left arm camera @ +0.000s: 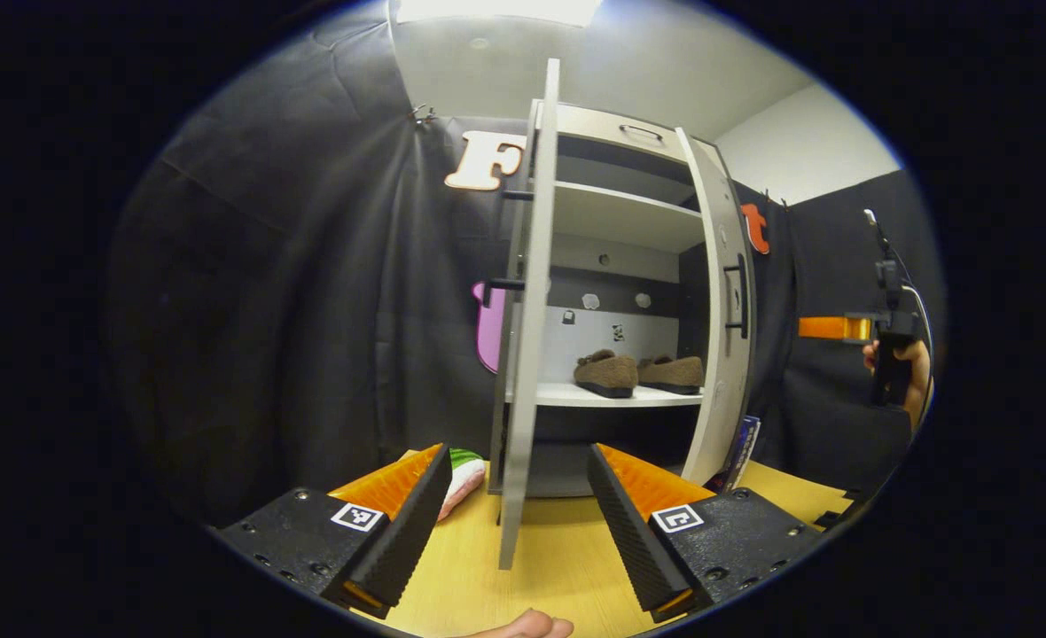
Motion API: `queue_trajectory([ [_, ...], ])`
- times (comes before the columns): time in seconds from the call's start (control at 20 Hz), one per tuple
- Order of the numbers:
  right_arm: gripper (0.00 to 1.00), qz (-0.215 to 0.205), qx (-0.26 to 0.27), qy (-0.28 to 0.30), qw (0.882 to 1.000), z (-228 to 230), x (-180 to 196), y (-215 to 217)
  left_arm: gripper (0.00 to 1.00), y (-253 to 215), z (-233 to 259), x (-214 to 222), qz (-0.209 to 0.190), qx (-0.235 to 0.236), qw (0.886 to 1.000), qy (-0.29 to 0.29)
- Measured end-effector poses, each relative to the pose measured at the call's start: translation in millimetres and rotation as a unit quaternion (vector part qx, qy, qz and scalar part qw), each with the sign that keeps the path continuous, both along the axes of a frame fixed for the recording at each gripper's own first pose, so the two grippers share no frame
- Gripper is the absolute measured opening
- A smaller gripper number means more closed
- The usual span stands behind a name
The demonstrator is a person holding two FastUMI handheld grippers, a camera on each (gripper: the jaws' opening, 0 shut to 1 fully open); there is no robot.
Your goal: Grab one shoe with the right hand and put it into the shoe cabinet, grab the other shoe with the left hand and put it into the shoe cabinet; then close the right door with the right hand and the left door with the left hand.
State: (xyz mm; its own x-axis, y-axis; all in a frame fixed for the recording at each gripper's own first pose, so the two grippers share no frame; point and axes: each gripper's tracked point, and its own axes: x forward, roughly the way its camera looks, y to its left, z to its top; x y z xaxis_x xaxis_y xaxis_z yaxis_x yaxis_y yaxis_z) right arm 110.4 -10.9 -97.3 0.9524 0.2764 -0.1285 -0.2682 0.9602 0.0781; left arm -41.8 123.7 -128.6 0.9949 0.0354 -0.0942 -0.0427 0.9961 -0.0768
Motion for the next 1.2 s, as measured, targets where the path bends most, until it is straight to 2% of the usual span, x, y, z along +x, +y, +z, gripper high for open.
queue_trajectory([
  [0.05, 0.98, 0.001, 0.0, -0.002, 1.0, -0.2, -4.2, -2.7, 0.94, 11.7, 3.3, 0.6, 0.01, 0.004, 1.0, 0.0],
  [0.1, 0.97, 0.001, 0.002, -0.003, 1.0, 0.2, -8.2, -5.7, 0.89, 23.6, 7.0, 1.4, 0.022, 0.007, 1.0, 0.0],
  [0.15, 0.97, 0.003, 0.006, -0.006, 1.0, 1.5, -12.9, -7.4, 0.94, 35.0, 8.2, 2.1, 0.033, 0.009, 0.999, 0.002],
  [0.2, 0.98, 0.006, 0.01, -0.007, 1.0, 2.9, -18.9, -8.0, 0.94, 46.0, 10.4, 4.5, 0.041, 0.01, 0.999, 0.004],
  [0.25, 0.97, 0.009, 0.013, -0.01, 1.0, 5.0, -24.2, -9.6, 0.89, 56.9, 10.9, 7.9, 0.05, 0.01, 0.999, 0.009],
  [0.3, 0.97, 0.009, 0.014, -0.012, 1.0, 6.4, -29.7, -12.2, 0.94, 68.3, 11.0, 10.0, 0.059, 0.014, 0.998, 0.016],
  [0.35, 0.97, 0.01, 0.012, -0.016, 1.0, 8.1, -34.4, -15.1, 0.89, 81.0, 12.4, 15.0, 0.067, 0.017, 0.997, 0.021],
  [0.4, 0.98, 0.01, 0.01, -0.021, 1.0, 10.9, -39.8, -16.6, 0.89, 91.9, 14.3, 20.4, 0.071, 0.019, 0.997, 0.024],
  [0.45, 0.97, 0.009, 0.009, -0.024, 1.0, 12.9, -44.2, -18.4, 0.94, 100.7, 15.3, 27.6, 0.072, 0.019, 0.997, 0.029],
  [0.6, 0.98, 0.019, 0.012, -0.028, 0.999, 16.8, -58.2, -16.2, 0.94, 125.6, 16.2, 53.7, 0.078, -0.005, 0.996, 0.053],
  [0.8, 0.98, 0.034, 0.01, -0.035, 0.999, 19.3, -75.7, -13.5, 0.95, 156.8, 25.8, 83.2, 0.09, 0.046, 0.993, 0.058],
  [0.9, 0.98, 0.035, 0.005, -0.041, 0.999, 20.2, -82.1, -13.5, 0.94, 158.9, 33.7, 94.2, 0.083, 0.042, 0.994, 0.061],
  [0.95, 0.97, 0.038, 0.003, -0.043, 0.998, 21.0, -85.6, -11.7, 0.9, 156.1, 35.4, 97.6, 0.074, 0.026, 0.995, 0.062],
  [1.05, 0.98, 0.041, 0.002, -0.045, 0.998, 21.8, -91.0, -9.8, 0.9, 151.5, 44.4, 105.9, 0.066, -0.003, 0.996, 0.065],
  [1.1, 0.98, 0.043, 0.003, -0.046, 0.998, 22.1, -94.2, -9.4, 0.95, 148.0, 51.0, 108.6, 0.06, -0.01, 0.996, 0.06],
  [1.2, 0.98, 0.048, 0.005, -0.05, 0.998, 24.6, -100.4, -6.8, 0.95, 132.7, 69.1, 118.3, 0.04, -0.014, 0.998, 0.048],
])
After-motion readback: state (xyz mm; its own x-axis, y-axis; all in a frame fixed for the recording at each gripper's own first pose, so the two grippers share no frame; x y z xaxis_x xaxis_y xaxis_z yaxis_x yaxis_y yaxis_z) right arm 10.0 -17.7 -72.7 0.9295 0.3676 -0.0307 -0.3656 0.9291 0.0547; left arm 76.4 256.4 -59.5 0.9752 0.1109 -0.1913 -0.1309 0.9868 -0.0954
